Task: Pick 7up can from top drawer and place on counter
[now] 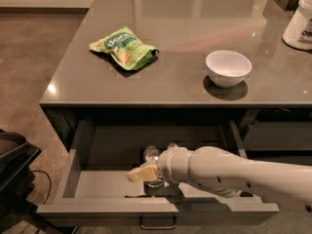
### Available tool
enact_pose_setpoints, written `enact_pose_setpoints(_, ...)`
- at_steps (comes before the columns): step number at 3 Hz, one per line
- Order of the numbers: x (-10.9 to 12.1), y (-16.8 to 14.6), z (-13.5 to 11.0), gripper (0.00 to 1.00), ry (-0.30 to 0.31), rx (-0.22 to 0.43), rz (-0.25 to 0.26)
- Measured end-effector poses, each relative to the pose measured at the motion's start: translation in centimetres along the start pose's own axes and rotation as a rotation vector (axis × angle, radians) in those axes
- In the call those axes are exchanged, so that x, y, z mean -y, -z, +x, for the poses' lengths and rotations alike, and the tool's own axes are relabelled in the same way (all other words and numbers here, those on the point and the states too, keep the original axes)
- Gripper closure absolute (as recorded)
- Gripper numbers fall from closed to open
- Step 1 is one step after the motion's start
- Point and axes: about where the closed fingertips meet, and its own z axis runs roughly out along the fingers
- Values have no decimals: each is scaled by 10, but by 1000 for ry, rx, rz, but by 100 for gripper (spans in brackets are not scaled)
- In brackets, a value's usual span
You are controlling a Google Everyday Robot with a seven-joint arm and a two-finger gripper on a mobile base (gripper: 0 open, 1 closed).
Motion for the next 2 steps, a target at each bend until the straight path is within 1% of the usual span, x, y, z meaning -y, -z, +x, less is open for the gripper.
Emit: enact_pose_setpoints(2, 5, -28, 14, 0, 5, -9, 55)
